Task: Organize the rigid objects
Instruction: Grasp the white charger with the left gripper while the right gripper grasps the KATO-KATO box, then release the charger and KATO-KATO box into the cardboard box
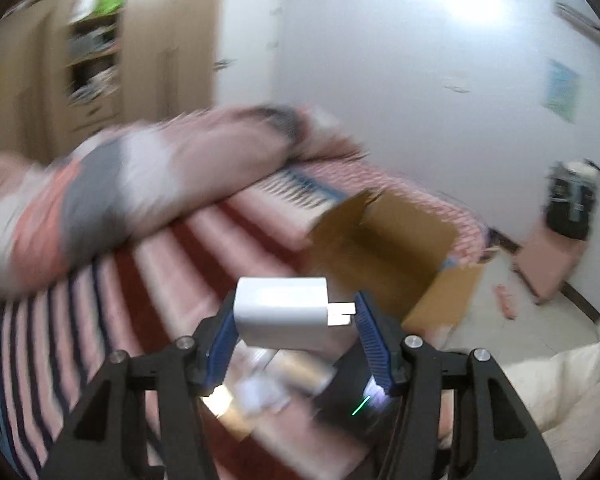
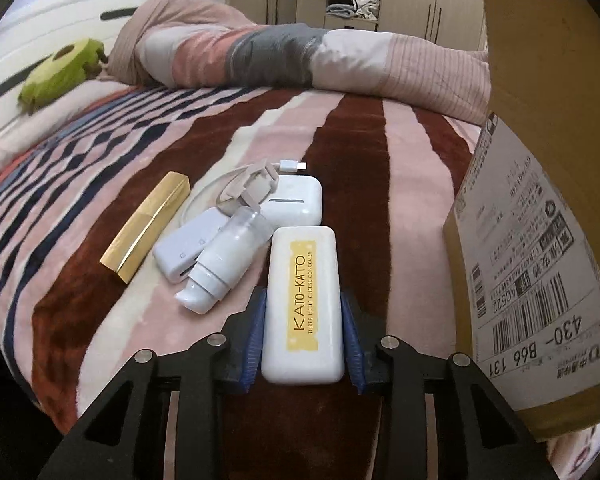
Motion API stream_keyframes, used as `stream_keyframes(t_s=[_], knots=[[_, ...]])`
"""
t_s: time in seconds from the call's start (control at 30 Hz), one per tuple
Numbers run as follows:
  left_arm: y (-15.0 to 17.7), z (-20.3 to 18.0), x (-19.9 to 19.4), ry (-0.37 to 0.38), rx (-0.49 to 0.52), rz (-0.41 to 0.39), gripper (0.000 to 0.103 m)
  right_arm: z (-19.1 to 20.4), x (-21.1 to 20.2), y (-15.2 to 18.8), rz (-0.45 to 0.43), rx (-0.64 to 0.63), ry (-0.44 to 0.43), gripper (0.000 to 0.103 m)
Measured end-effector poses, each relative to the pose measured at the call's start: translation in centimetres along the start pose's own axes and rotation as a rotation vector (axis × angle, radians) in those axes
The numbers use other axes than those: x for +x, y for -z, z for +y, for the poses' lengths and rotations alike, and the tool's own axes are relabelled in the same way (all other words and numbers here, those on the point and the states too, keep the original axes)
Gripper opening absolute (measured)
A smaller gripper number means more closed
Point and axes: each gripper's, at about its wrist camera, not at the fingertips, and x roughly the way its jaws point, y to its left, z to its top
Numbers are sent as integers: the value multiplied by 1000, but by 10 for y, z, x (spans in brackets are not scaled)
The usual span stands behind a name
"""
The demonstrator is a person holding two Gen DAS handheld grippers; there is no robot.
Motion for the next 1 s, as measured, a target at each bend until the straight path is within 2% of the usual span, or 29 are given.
stream_keyframes(t_s=[0.1, 0.17, 0.27, 0.33, 0.37, 0.4, 0.47, 0.5, 0.63, 0.73, 0.83, 0.9, 1.0], knots=[[-56, -46, 37, 116, 100, 27, 54, -5, -3, 3, -3, 18, -38, 31], [-76, -65, 73, 163, 116, 90, 54, -5, -5, 4, -4, 14, -53, 31], [-83, -81, 136, 190, 105, 250, 54, -5, -8, 5, -2, -5, -82, 31], [-78, -83, 159, 180, 93, 329, 54, -6, -12, 5, -1, -18, -101, 31], [-75, -82, 165, 176, 81, 344, 55, -6, -14, 5, -3, -24, -110, 31], [-74, -82, 163, 179, 70, 339, 58, -6, -17, 4, -5, -27, -122, 31], [-75, -70, 149, 194, 39, 290, 82, -6, -24, 2, -15, -32, -150, 31], [-75, -66, 139, 182, 27, 258, 86, -5, -27, 0, -19, -31, -159, 31], [-70, -43, 97, 136, -17, 175, 87, 6, -51, -12, -47, -46, -226, 31], [-58, -13, 57, 44, -48, 111, 88, 14, -78, -26, -70, -62, -312, 31], [-29, 22, 17, -87, -88, 70, 89, 11, -112, -47, -110, -62, -376, 31], [-11, 38, 6, -141, -112, 64, 89, 4, -134, -60, -147, -64, -368, 31], [22, 59, -5, -170, -162, 74, 89, -23, -168, -79, -193, -44, -324, 31]])
